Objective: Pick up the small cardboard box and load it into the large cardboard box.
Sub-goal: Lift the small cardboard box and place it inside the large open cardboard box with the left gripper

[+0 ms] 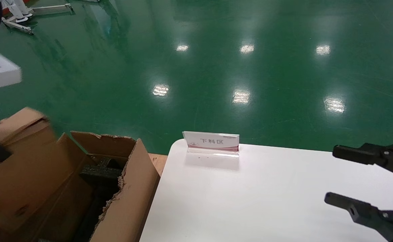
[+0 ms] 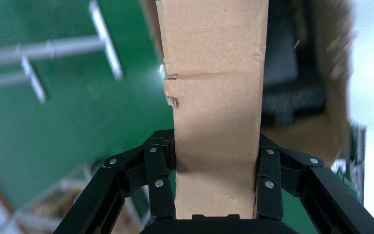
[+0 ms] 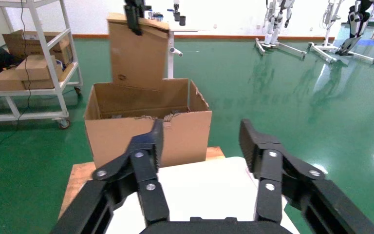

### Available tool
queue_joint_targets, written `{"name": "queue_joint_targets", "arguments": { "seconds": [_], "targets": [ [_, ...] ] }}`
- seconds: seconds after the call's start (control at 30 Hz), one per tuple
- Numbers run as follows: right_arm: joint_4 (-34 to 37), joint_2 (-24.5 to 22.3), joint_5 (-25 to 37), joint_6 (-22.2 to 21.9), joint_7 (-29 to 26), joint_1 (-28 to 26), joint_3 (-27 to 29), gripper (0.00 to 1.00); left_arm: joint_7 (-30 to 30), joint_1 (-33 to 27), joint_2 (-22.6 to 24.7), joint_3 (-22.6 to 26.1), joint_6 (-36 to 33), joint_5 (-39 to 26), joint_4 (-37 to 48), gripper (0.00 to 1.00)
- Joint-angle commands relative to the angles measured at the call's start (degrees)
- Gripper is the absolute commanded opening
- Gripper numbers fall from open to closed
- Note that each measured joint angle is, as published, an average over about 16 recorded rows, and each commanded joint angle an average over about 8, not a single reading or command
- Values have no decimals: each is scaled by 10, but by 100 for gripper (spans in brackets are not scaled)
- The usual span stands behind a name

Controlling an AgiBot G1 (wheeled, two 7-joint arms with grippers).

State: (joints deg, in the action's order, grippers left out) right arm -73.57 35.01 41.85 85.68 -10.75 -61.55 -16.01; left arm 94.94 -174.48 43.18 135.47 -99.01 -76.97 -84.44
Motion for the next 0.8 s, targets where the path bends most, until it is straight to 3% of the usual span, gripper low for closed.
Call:
{"name": "queue_joint_targets", "arguments": {
  "seconds": [0.03, 0.3, 0.8],
  "targets": [
    [0, 0, 0, 0, 0, 0, 0, 100, 10, -20, 28, 54, 0, 22, 1, 0],
    [0, 0, 0, 0, 0, 0, 0, 100, 28, -40, 13, 113, 46, 19, 4, 0],
    [0, 0, 0, 0, 0, 0, 0, 100, 64, 3, -75, 139, 176, -36, 5, 0]
  ]
}}
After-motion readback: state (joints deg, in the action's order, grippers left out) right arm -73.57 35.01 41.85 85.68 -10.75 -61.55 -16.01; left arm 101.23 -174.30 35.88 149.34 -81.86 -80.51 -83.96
